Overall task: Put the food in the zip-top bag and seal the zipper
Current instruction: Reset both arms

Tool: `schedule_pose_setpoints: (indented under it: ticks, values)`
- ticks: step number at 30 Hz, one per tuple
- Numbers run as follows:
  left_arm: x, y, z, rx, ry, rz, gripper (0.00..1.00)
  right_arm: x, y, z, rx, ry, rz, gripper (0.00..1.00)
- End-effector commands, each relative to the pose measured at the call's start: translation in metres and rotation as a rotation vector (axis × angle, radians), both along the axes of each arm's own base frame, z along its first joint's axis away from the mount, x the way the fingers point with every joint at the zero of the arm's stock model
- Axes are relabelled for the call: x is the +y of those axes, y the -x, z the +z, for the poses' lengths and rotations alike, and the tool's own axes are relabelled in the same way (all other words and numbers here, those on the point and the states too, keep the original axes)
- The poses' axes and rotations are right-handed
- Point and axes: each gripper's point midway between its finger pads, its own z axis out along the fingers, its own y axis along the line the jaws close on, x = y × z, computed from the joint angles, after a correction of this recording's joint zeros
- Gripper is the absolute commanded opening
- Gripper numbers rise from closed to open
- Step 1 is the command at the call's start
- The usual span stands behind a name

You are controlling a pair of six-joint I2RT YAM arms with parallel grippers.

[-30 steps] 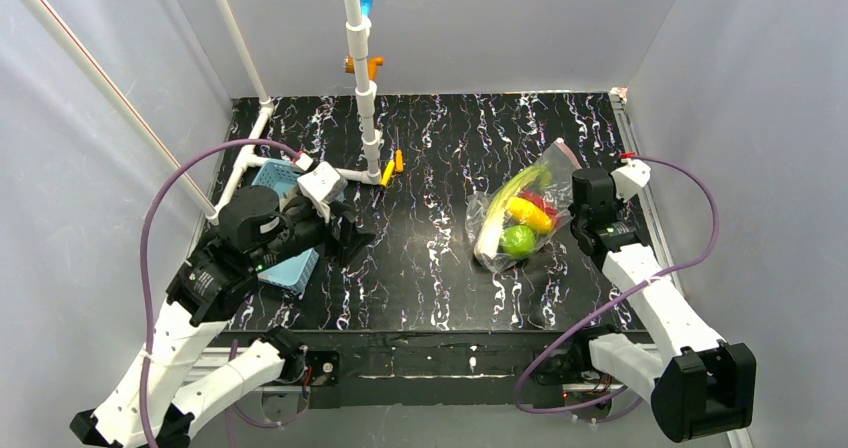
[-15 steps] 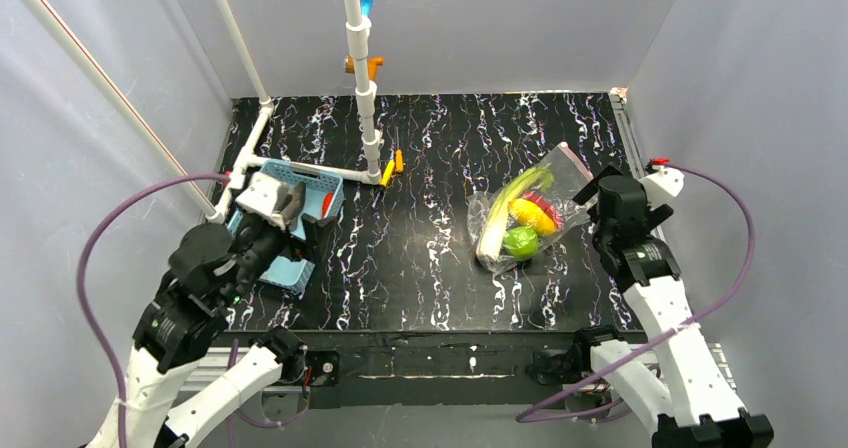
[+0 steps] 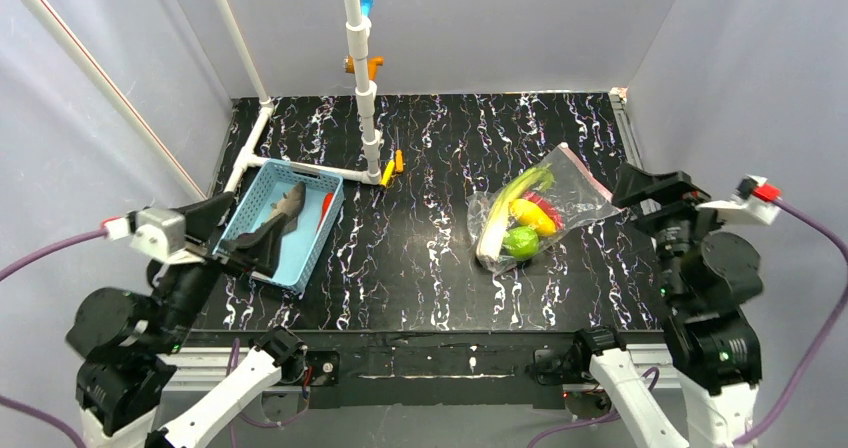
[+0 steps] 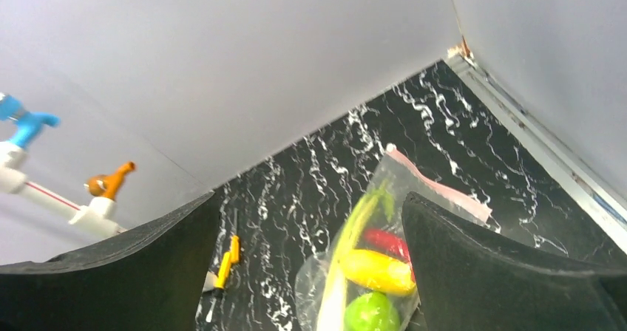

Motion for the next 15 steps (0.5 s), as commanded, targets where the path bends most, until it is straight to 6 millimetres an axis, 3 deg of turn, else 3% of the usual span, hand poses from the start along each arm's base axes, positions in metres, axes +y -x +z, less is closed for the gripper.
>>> schedule_pose_setpoints:
  ticks: [1, 6, 15]
  values:
    - [0.009, 0.016, 0.027, -0.079, 0.094, -0.01, 0.98, -0.014, 0.03, 0.029, -0.08, 0.026, -0.036, 0.98]
    - [0.006, 0.02, 0.033, -0.095, 0.103, -0.036, 0.98, -0.023, 0.048, 0.042, -0.124, 0.031, -0.066, 0.98]
    - [0.004, 0.017, 0.027, -0.073, 0.094, -0.034, 0.98, -0.01, 0.056, 0.055, -0.199, 0.061, 0.013, 0.98]
